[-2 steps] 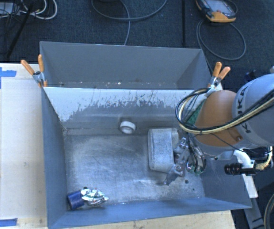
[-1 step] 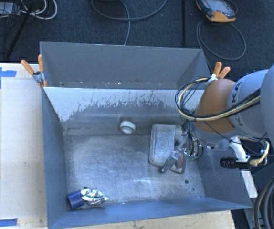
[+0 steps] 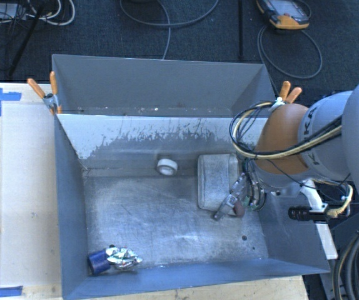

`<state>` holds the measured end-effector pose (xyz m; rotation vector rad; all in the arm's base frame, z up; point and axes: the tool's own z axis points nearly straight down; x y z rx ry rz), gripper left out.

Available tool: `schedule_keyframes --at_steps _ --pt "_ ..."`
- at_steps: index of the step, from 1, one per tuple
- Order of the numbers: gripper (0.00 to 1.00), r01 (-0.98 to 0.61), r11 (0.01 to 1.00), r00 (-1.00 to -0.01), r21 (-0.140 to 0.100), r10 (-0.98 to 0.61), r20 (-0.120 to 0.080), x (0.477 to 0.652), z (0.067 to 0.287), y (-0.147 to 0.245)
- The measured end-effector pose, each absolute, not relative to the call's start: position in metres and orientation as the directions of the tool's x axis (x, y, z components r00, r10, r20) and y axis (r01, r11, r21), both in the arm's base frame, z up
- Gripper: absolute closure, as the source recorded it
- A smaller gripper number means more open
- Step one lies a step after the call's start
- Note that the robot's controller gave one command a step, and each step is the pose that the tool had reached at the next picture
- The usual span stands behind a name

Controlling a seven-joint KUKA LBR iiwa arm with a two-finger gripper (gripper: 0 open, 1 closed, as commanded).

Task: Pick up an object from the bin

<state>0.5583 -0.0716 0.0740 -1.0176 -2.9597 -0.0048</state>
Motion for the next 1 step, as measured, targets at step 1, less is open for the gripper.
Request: schedule_keyframes --at_steps 1 --pt "1.0 0.381 0.924 -0.924 0.001 0.381 -0.004 0.5564 0.2121 -0.0664"
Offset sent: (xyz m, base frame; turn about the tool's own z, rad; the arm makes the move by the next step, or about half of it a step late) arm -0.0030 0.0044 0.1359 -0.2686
